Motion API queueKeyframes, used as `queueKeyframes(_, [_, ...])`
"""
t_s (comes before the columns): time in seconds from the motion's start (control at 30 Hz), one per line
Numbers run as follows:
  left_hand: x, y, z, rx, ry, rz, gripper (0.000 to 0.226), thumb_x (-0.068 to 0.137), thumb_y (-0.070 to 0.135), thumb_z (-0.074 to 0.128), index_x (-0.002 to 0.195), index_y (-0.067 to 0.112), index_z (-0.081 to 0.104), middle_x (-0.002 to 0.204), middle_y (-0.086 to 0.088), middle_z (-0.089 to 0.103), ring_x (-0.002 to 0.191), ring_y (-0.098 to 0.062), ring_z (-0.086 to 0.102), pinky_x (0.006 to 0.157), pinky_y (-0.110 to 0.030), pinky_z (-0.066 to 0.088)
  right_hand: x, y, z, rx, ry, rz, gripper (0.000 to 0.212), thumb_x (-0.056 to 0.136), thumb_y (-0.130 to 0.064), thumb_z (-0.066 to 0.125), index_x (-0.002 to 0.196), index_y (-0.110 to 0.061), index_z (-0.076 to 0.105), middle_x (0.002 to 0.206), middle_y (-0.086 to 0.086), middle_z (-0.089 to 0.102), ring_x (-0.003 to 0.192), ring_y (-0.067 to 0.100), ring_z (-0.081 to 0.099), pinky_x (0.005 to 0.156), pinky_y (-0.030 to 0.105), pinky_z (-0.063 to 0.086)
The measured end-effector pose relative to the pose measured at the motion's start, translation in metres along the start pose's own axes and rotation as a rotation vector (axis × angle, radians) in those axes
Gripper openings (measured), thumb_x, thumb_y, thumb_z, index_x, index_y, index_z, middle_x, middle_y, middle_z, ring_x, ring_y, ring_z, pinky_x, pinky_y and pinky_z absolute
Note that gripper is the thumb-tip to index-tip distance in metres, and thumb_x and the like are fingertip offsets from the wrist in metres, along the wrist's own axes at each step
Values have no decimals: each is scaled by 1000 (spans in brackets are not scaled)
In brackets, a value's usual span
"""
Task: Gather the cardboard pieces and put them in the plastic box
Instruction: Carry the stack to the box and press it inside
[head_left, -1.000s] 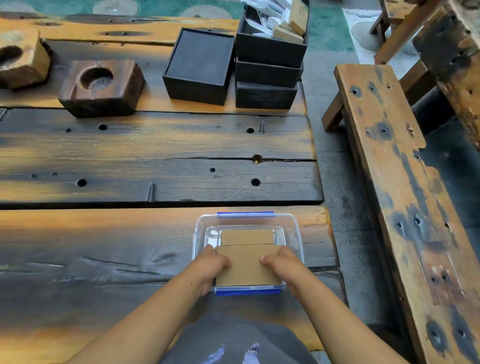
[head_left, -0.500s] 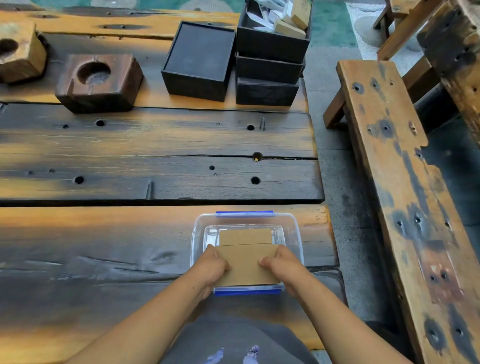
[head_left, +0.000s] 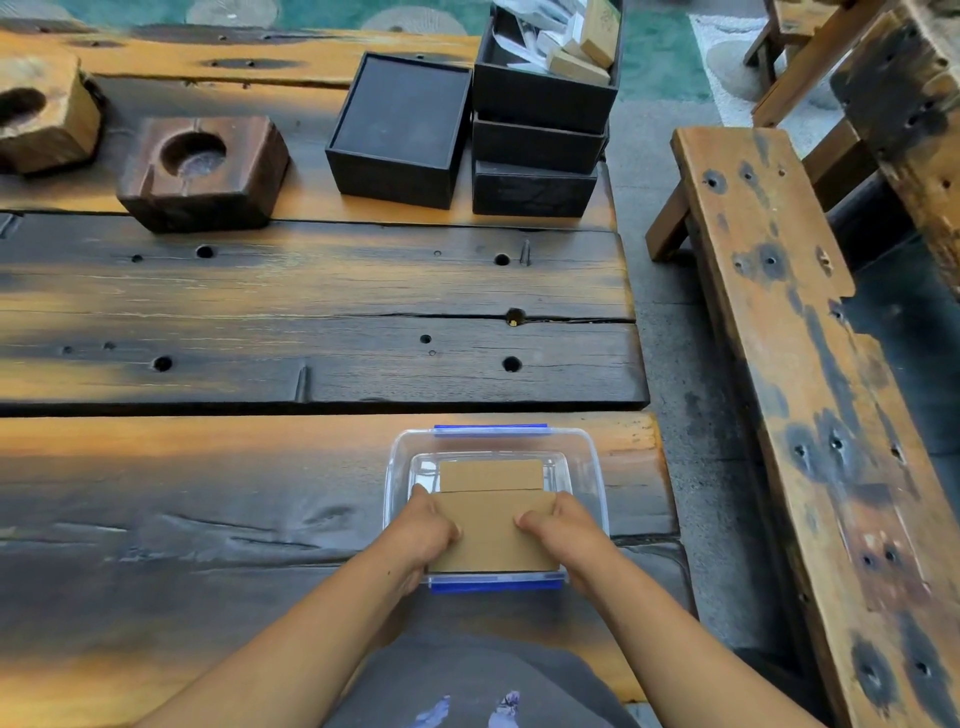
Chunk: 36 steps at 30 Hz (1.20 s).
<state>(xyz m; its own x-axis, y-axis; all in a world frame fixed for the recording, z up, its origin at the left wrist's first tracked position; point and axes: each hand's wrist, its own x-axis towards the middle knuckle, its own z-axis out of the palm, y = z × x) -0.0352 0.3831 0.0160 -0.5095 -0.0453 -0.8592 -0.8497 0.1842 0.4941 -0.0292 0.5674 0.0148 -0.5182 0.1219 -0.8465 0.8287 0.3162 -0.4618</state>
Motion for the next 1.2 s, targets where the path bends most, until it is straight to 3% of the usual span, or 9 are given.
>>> queueKeyframes(0.47, [-1, -5, -1, 19, -50, 19, 47, 81, -1, 57, 123, 13, 41, 115, -15, 63, 102, -30, 64, 92, -48, 56, 2, 0, -2, 18, -23, 60, 34, 87, -28, 68, 113, -17, 50, 117, 3, 62, 99, 21, 61, 88, 34, 51])
queueKeyframes(0.6, [0, 3, -8, -82, -108, -7, 44, 82, -2, 65, 119, 12, 45, 107, -14, 68, 93, -27, 69, 71, -36, 60, 2, -5, -12, 29, -60, 43, 54, 83, -29, 73, 126, -12, 45, 121, 5, 62, 92, 17, 63, 69, 30, 51])
queueKeyframes(0.7, [0, 19, -17, 97, -152, -4, 44, 80, 14, 74, 116, 12, 49, 110, -10, 68, 90, -20, 68, 64, -31, 55, 5, -17, -25, -42, -84, -25, 70, 82, -33, 74, 141, -21, 38, 130, 3, 57, 104, 21, 61, 64, 26, 47])
queueKeyframes(0.87, [3, 40, -19, 463, -195, -26, 49, 75, 33, 79, 111, 13, 52, 100, -2, 65, 84, -17, 64, 63, -28, 53, 11, -33, -28, -318, -194, -60, 51, 79, -38, 75, 123, -17, 59, 119, 4, 67, 104, 23, 67, 94, 43, 56])
queueKeyframes(0.97, [5, 54, -18, 605, -196, -34, 48, 74, 35, 80, 106, 15, 50, 89, 3, 57, 72, -10, 54, 54, -24, 41, 12, -42, -30, -397, -234, -47, 55, 78, -44, 74, 124, -18, 58, 118, 2, 67, 97, 20, 67, 77, 34, 57])
queueKeyframes(1.03, [8, 57, -17, 630, -209, -51, 51, 74, 33, 81, 111, 15, 50, 95, 1, 58, 76, -12, 55, 60, -25, 44, 11, -44, -32, -454, -253, -29, 57, 78, -51, 73, 123, -20, 58, 112, -1, 66, 89, 14, 66, 61, 27, 51])
queueKeyframes(1.07, [10, 56, -17, 623, -218, -54, 53, 73, 31, 82, 113, 13, 51, 99, 0, 59, 82, -15, 58, 67, -27, 48, 12, -44, -33, -470, -255, -24, 59, 77, -53, 72, 123, -20, 58, 113, -1, 66, 91, 16, 66, 64, 28, 53])
queueKeyframes(1.13, [12, 51, -17, 592, -219, -54, 56, 73, 25, 83, 116, 11, 51, 108, -5, 61, 99, -23, 61, 88, -34, 52, 14, -43, -34, -485, -257, -23, 64, 75, -56, 72, 125, -19, 58, 120, 1, 65, 103, 23, 67, 85, 36, 57])
queueKeyframes(1.2, [13, 47, -18, 560, -230, -50, 52, 73, 21, 83, 115, 11, 54, 111, -6, 63, 107, -26, 62, 99, -38, 50, 16, -41, -34, -482, -261, -29, 69, 75, -56, 72, 129, -17, 57, 127, 5, 64, 109, 27, 66, 99, 42, 53])
